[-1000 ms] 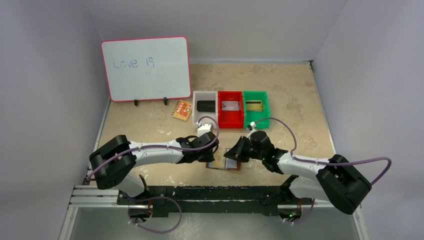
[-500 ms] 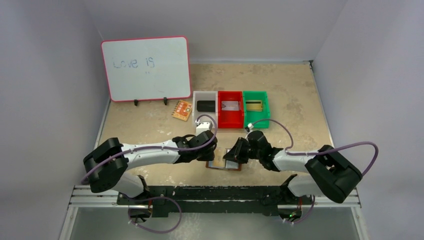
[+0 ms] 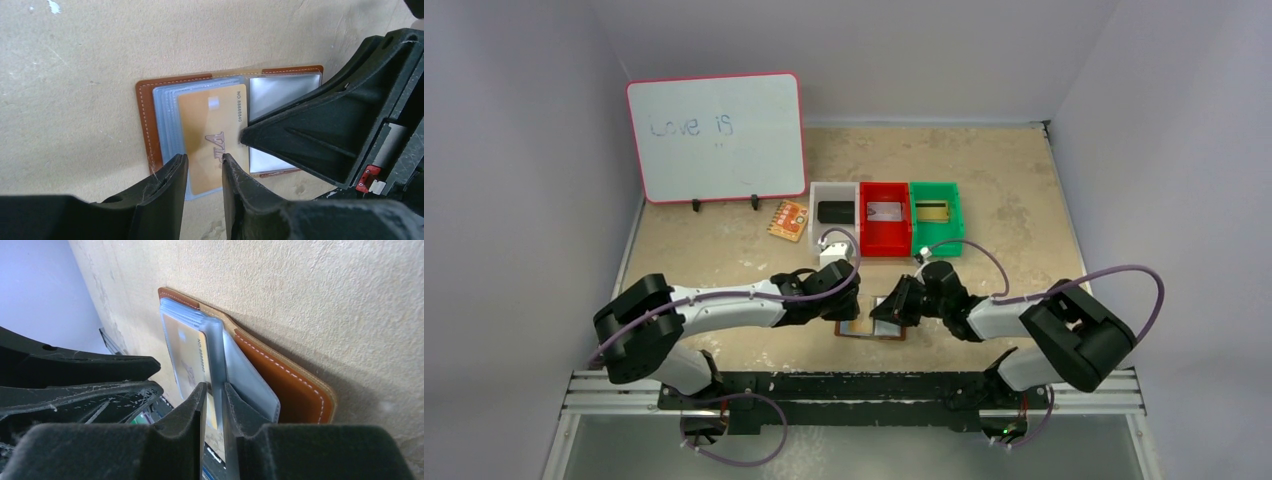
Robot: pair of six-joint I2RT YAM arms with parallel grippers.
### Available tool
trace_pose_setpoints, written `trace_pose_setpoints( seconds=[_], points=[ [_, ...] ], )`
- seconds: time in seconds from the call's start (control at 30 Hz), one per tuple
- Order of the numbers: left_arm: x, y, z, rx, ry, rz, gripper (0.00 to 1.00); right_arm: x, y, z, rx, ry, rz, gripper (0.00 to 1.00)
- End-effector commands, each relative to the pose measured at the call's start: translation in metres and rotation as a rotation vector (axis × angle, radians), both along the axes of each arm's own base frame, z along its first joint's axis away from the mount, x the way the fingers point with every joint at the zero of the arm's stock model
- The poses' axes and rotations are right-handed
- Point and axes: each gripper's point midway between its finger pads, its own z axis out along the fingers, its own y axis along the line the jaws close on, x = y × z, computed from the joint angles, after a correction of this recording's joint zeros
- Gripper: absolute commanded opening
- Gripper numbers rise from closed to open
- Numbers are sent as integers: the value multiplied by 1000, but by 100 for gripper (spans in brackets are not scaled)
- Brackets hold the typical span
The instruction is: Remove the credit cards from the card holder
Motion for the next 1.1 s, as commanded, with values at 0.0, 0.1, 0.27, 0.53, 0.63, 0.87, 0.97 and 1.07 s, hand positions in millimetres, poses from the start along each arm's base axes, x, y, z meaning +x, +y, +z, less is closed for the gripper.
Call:
trace_pose_setpoints(
  seconds=[0.0, 0.1, 0.27, 0.53, 0.63, 0.87, 0.97, 1.07],
  points=[
    [-3, -15, -1, -46, 11, -42, 30, 1, 7, 7, 59, -15, 26, 18],
    [-6, -12, -10, -13, 29, -56, 29, 2, 8, 6, 63, -13, 30, 15],
    [-10, -4, -25, 32, 60, -49, 24, 3, 9, 5, 65, -13, 30, 16],
    [-17, 10, -46, 105, 97, -41, 16, 4, 8, 5, 70, -11, 28, 12],
    [-18, 19, -52, 134, 99, -18, 14, 4, 4, 3, 58, -5, 11, 16],
    [-19, 23, -57, 159, 101, -18, 11, 4, 5, 14, 102, -46, 30, 1],
    [-18, 25, -59, 178, 101, -13, 10, 4, 6, 10, 88, -22, 35, 0],
    [-16, 31, -61, 208, 95, 7, 8, 2, 1, 4, 74, -1, 13, 14]
  ],
)
